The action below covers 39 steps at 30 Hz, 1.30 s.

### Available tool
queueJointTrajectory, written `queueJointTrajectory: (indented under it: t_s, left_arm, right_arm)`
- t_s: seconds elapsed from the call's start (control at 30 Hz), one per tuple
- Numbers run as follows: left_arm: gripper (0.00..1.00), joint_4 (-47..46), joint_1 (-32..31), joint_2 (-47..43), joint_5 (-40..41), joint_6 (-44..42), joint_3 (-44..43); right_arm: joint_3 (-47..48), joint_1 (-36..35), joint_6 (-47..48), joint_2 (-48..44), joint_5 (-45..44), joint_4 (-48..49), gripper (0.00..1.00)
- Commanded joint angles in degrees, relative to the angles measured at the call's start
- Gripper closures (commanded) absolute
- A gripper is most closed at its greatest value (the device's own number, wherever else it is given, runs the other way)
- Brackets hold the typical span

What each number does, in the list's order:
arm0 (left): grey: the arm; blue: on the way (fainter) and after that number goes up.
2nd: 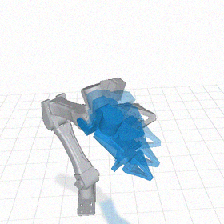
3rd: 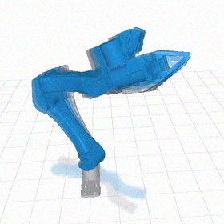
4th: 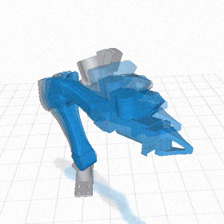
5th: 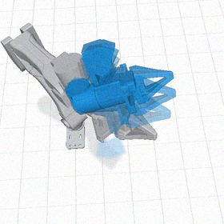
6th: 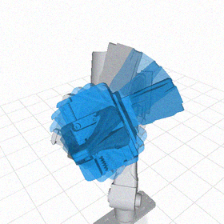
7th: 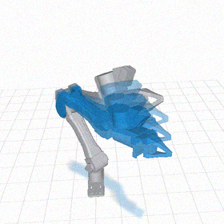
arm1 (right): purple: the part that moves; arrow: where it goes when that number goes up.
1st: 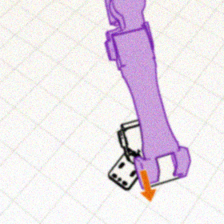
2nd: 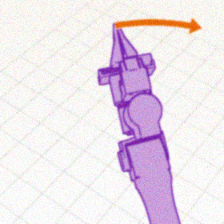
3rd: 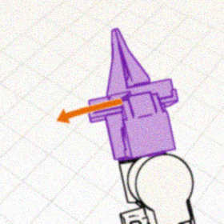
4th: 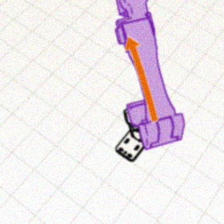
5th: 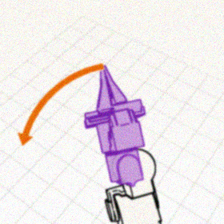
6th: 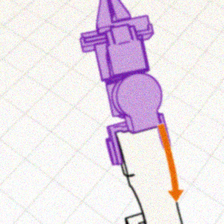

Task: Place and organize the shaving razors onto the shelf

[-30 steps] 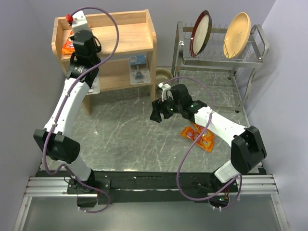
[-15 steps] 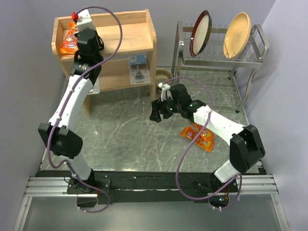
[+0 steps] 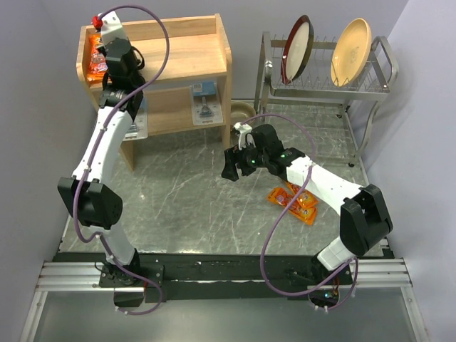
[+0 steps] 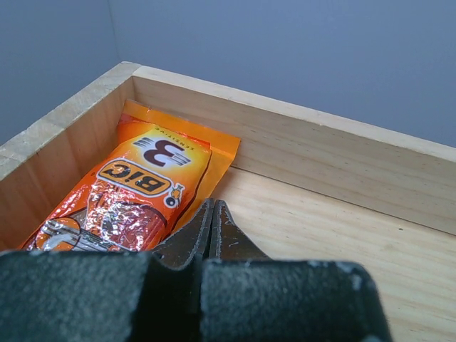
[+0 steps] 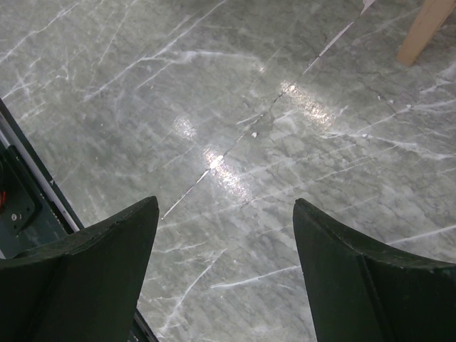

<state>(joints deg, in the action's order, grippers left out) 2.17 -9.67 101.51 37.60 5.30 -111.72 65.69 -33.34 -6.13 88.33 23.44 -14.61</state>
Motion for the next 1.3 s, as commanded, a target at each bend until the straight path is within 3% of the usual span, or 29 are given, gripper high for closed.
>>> queueJointTrajectory:
  t_s: [0.0, 0.13, 0.17, 0.23, 0.27, 0.37, 0.5, 0.7, 0.77, 0.9, 1.03, 1.27]
  left_arm:
    - [0.99, 1.08, 0.62, -1.84, -1.46, -0.29, 2.12]
    - [0.99, -0.59, -2.19, -3.60, -9.99, -2.91, 2.82]
    - [0.94, -4.16, -3.06, -5.52, -11.57, -3.45, 4.74]
    - [0.81, -8.22, -6.40, -7.81, -16.59, -7.20, 7.38]
    - [0.66, -9.54, -7.72, -9.65, -17.38, -8.36, 9.22]
    - [0.42, -9.48, -12.29, -11.34, -19.14, -9.70, 8.63]
    - [0.23, -5.00, -16.25, -14.84, -21.42, -9.08, 8.71]
    - [0.17, 4.84, -18.45, -27.23, -37.15, -8.73, 19.86]
    - [0.15, 9.15, -18.54, -31.45, -48.17, -8.72, 25.31]
    - [0.14, 11.53, -18.54, -37.70, -58.14, -7.24, 36.47]
    - [0.17, 12.15, -18.54, -41.21, -60.36, -6.26, 44.64]
    - [0.19, 15.84, -18.54, -39.38, -62.48, -9.87, 43.87]
  right_arm:
    - [1.02, 0.38, 0.15, -0.62, -0.15, 1.25, 0.17]
    - [1.28, 0.47, 1.29, -2.11, -1.81, 0.20, 0.18]
    - [1.19, 0.91, 2.17, -4.38, -2.17, -0.50, 0.18]
    - [0.58, 1.26, 7.86, -7.28, -2.43, -2.52, 0.17]
    - [0.23, 1.35, 10.06, -9.91, -3.04, -3.92, 0.16]
    - [-2.57, 3.44, 17.01, -14.57, -4.81, -9.72, 0.11]
    - [-9.43, 10.55, 25.17, -21.70, -3.15, -16.47, 0.07]
    - [-19.54, 18.30, 42.67, -29.97, -4.80, -25.81, 0.01]
    - [-21.04, 23.04, 44.44, -28.93, -4.29, -27.48, 0.01]
    - [-21.75, 29.99, 44.28, -25.50, -3.14, -26.01, 0.04]
    - [-20.78, 32.20, 42.87, -21.29, -3.75, -21.52, 0.04]
    - [-16.83, 32.81, 40.24, -7.75, -8.15, -19.23, 0.07]
